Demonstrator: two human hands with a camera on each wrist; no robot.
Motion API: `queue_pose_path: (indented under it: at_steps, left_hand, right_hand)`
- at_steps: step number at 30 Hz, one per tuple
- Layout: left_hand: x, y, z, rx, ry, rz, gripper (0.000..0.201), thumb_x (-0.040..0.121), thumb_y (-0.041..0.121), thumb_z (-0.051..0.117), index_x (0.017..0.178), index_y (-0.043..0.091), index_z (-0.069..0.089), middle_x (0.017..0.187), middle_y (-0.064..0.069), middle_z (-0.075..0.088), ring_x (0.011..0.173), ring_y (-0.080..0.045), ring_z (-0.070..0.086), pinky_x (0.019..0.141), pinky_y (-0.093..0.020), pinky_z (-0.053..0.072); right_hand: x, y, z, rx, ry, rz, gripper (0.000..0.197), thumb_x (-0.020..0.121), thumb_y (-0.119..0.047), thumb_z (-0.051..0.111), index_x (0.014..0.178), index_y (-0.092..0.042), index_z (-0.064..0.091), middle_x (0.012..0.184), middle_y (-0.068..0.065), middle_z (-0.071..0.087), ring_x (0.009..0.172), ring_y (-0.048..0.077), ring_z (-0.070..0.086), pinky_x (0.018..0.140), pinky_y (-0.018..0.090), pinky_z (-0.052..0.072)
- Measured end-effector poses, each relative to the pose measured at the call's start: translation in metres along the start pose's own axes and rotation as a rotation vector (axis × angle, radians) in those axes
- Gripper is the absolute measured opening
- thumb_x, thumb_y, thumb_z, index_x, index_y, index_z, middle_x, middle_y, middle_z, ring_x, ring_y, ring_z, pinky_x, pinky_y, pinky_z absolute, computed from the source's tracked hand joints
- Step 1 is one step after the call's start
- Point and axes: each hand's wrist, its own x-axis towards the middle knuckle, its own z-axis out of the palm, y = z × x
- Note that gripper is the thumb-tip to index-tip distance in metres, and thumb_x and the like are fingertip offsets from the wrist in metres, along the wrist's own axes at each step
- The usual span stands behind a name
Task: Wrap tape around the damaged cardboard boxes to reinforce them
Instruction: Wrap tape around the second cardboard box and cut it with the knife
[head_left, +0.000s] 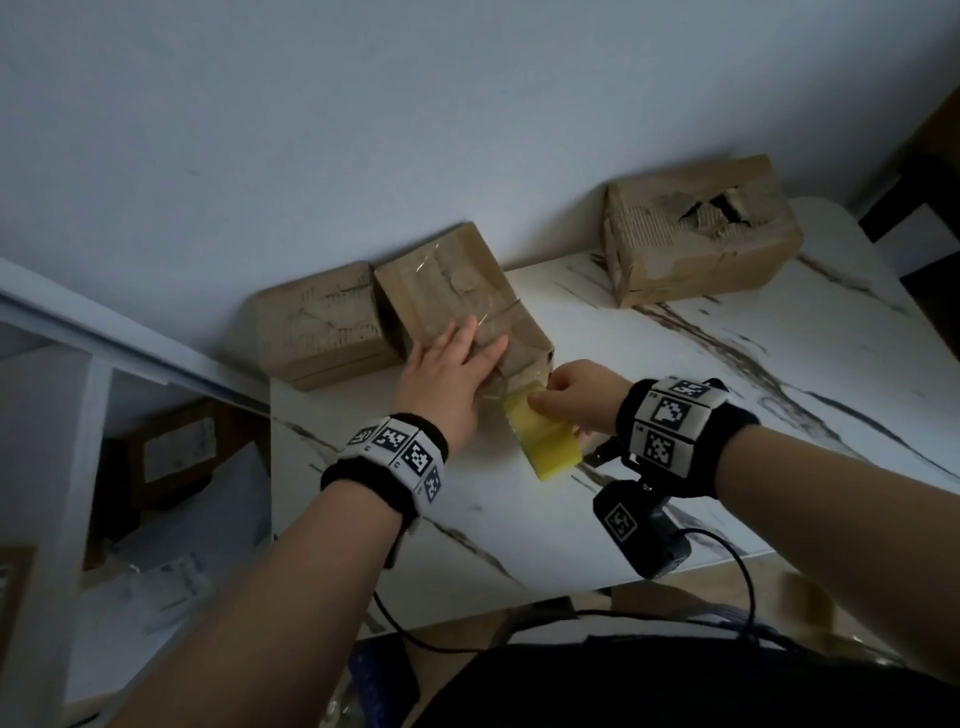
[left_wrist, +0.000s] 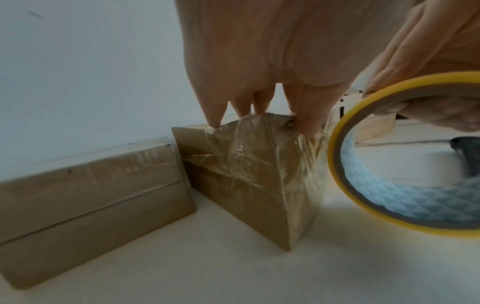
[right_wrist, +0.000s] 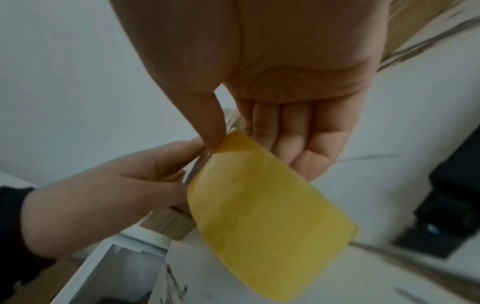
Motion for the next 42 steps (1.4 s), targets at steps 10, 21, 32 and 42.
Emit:
queue_pose_path:
  at_steps: [10, 21, 32, 42]
  left_hand:
    - [0.000, -0.007, -0.004, -0.048, -0.084, 0.016, 0.069, 0.094, 0.024, 0.048, 0.149, 0.039, 0.009, 0.160, 0.000, -0.007, 0.147, -0.020, -0.004, 0.119, -0.046, 0.001]
    - [0.001, 0.013, -0.006, -0.137, 0.135, -0.071, 0.051, 0.089, 0.046, 0.056, 0.134, 0.024, 0.042, 0.151, -0.002, 0.033, 0.139, -0.022, 0.030, 0.113, -0.052, 0.024]
    - [0.005, 0.028, 0.004, -0.072, 0.171, -0.190, 0.055, 0.090, 0.039, 0.057, 0.136, 0.016, 0.038, 0.152, -0.004, 0.031, 0.139, -0.024, 0.029, 0.113, -0.055, 0.021]
    - [-0.020, 0.056, 0.005, -0.217, 0.244, -0.465, 0.062, 0.089, 0.040, 0.058, 0.143, 0.020, 0.033, 0.154, -0.008, 0.019, 0.140, -0.028, 0.020, 0.114, -0.042, 0.021]
  right_hand:
    - [-0.003, -0.001, 0.027, -0.132, 0.176, -0.003, 0.032, 0.095, -0.038, 0.048, 0.093, -0.006, 0.056, 0.088, 0.009, 0.056, 0.081, 0.023, 0.053, 0.070, 0.032, 0.042]
    - [-0.006, 0.010, 0.038, -0.082, 0.244, 0.012, 0.038, 0.093, -0.042, 0.052, 0.110, -0.007, 0.055, 0.101, 0.008, 0.058, 0.095, 0.026, 0.056, 0.075, 0.029, 0.040]
    - [-0.011, 0.087, -0.024, -0.732, 0.176, 0.051, 0.047, 0.087, -0.007, 0.052, 0.128, -0.029, 0.048, 0.129, 0.000, 0.046, 0.123, 0.025, 0.038, 0.097, 0.037, 0.040]
    - [0.002, 0.113, -0.032, -0.744, 0.147, -0.153, 0.024, 0.089, -0.018, 0.056, 0.112, -0.022, 0.053, 0.108, 0.003, 0.049, 0.101, 0.025, 0.049, 0.083, 0.034, 0.043]
